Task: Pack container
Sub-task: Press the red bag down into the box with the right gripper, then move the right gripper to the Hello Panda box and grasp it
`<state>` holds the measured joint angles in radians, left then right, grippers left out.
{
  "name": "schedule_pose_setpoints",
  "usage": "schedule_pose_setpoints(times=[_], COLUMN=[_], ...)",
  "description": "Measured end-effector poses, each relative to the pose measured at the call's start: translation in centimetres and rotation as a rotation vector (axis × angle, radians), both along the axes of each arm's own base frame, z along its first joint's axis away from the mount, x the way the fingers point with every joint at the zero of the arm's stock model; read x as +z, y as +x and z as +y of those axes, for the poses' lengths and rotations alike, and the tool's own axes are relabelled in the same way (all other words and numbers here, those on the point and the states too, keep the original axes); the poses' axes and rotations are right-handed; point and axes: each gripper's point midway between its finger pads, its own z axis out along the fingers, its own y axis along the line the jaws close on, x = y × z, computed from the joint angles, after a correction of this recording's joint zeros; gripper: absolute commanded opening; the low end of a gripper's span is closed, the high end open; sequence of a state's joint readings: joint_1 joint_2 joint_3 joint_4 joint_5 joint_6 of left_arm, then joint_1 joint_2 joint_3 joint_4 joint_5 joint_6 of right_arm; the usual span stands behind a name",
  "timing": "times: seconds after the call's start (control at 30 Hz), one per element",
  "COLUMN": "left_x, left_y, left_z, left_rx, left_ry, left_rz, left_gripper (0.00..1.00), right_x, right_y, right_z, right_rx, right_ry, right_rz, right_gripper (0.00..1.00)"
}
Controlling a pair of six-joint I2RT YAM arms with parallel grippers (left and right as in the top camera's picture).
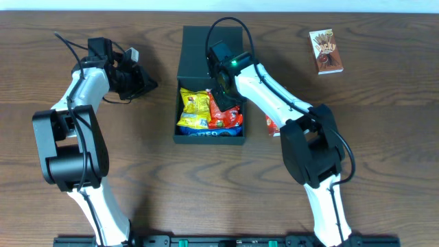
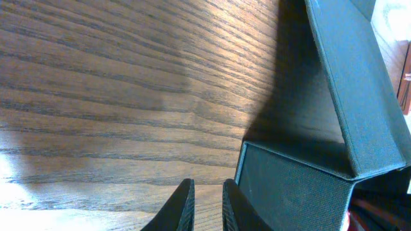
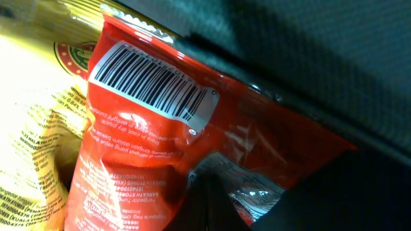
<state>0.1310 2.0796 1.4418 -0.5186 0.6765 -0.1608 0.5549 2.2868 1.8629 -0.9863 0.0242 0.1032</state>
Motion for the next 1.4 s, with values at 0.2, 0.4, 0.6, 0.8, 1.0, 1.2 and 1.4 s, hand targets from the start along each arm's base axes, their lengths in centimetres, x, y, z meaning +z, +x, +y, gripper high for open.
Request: schedule_pose_setpoints(times=[0.2,0.4,0.6,0.8,1.0,1.2,1.4], left_x=[0.0,0.0,0.0,0.0,0.1,0.1,0.1], left_y=[0.0,0.0,0.0,0.0,0.2,0.2,0.4], left_z=[0.0,0.0,0.0,0.0,0.0,0.0,0.1], left_rx=[0.0,0.0,0.0,0.0,0.0,0.0,0.0], left_ry=[0.0,0.0,0.0,0.0,0.001,0.002,0.003], left_rz=[0.0,0.0,0.0,0.0,-0.008,-0.012,-0.018], left_gripper=[0.17,0.16,0.17,0.17,0.18,0.18,0.18], right_x=[0.5,5.3,11.5,10.4,7.7,4.4,2.5], right_y=[-0.1,2.5,4.9,4.7,3.4,0.4,-1.0], right_z=[-0.1,1.2,-2.4,-12.7,-18.4,-17.7,-16.7], right_rx=[0.0,-0.006,-0.084,-0.271,-0.379,-0.362,-0.352], right_ry=[-0.006,0.045,0.023,-0.097,-0.149,-0.146,-0.116], right_rz=[0.004,-0.085,-0.207,-0.085,0.023,0.151,0.205], right_gripper=[0.01,0.01,0.04,0.73,0.99,0.99,0.99])
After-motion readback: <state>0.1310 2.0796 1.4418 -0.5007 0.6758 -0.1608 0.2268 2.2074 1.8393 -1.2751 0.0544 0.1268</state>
